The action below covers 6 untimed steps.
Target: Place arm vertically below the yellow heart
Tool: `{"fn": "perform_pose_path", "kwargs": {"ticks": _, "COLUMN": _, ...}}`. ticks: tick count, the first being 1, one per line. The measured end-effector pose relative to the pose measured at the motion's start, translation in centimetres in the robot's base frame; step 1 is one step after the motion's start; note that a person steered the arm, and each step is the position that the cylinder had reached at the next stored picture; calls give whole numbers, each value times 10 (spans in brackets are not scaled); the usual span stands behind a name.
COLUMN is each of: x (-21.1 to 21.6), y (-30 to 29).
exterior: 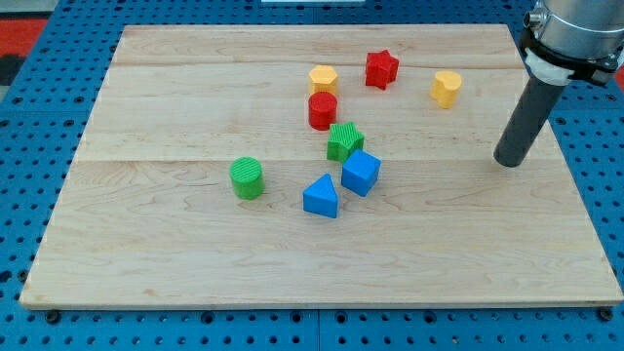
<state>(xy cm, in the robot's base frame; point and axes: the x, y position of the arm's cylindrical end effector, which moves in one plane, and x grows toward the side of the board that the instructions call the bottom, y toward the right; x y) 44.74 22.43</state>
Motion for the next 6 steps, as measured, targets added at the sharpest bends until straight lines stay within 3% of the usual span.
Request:
{"fn": "perform_pose_path", "kwargs": {"ticks": 1, "x": -5, "y": 6}}
{"fn": "perform_pose_path", "kwargs": {"ticks": 2, "x": -29, "y": -42}}
{"fn": "perform_pose_path", "kwargs": {"ticks": 3, "x": -37, "y": -54}}
{"fn": "perform_pose_path", "kwargs": {"ticks": 6, "x": -41, "y": -53}}
